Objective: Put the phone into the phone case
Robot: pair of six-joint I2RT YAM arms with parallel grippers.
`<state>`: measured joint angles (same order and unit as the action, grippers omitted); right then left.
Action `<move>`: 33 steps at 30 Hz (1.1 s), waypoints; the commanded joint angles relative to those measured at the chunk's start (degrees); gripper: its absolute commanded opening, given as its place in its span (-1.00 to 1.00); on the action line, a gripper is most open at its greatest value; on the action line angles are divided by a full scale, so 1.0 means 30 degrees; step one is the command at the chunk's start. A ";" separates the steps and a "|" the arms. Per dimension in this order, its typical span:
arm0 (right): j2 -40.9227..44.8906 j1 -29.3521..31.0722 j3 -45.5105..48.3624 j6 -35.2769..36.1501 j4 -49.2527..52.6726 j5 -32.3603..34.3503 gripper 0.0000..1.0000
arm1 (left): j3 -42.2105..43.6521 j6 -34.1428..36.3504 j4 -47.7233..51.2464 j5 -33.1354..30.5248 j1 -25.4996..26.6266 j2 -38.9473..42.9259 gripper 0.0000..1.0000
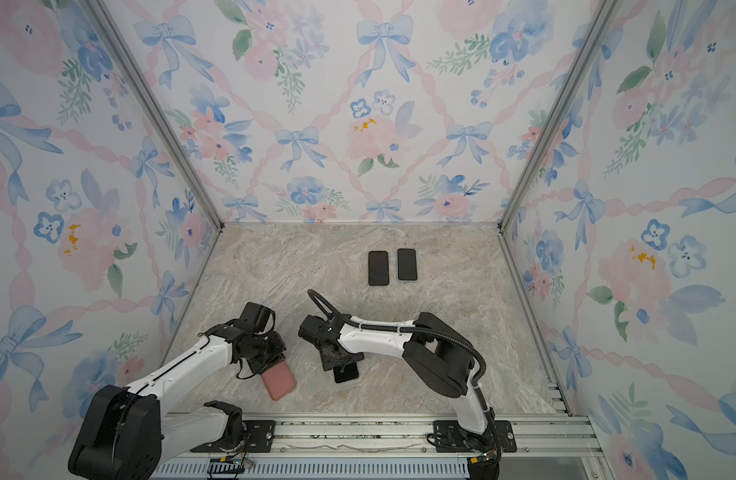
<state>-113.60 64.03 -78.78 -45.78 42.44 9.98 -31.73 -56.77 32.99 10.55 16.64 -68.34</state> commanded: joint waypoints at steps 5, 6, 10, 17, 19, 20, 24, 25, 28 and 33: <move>0.3516 -0.1188 0.2912 0.0777 -0.0627 0.0911 0.25 | -0.3263 -0.1968 -0.0771 0.0179 0.2629 -0.3201 -1.00; 0.3978 -0.1342 0.3387 0.0824 -0.0703 0.0966 0.24 | -0.4078 -0.2127 -0.0835 0.0188 0.3013 -0.3840 -1.00; 0.5730 -0.2052 0.5115 0.1086 -0.1118 0.0922 0.23 | -0.6239 -0.2772 -0.1436 0.0338 0.4590 -0.6366 -1.00; 0.8124 -0.2820 0.7534 0.1369 -0.1764 0.0751 0.24 | -1.0795 -0.3157 -0.1538 0.0493 0.6559 -1.1050 -1.00; 0.8702 -0.2937 0.8168 0.1296 -0.1949 0.0720 0.23 | -1.2208 -0.3158 -0.1560 0.0795 0.6995 -1.2478 -1.00; 0.8892 -0.3016 0.8353 0.1298 -0.1983 0.0696 0.24 | -1.2816 -0.3191 -0.1536 0.0898 0.7152 -1.2981 -1.00; 0.9655 -0.3157 0.8980 0.1331 -0.1986 0.0766 0.24 | -1.4869 -0.3238 -0.1556 0.1301 0.7460 -1.4770 -1.00; 0.9830 -0.3231 0.9138 0.1286 -0.2043 0.0774 0.24 | -1.5174 -0.3252 -0.1543 0.1346 0.7460 -1.5062 -1.00; 1.0172 -0.3281 0.9422 0.1287 -0.2212 0.0776 0.24 | -1.5807 -0.3065 -0.1540 0.1375 0.7445 -1.5686 -0.86; 1.0335 -0.3158 0.9587 0.1338 -0.2617 0.0790 0.24 | -1.5525 -0.1734 -0.1518 0.1471 0.7347 -1.4676 -0.15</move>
<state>-83.85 54.74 -50.43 -42.37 36.18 11.22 -78.54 -64.86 27.29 14.46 38.96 -114.59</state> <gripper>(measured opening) 0.713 0.399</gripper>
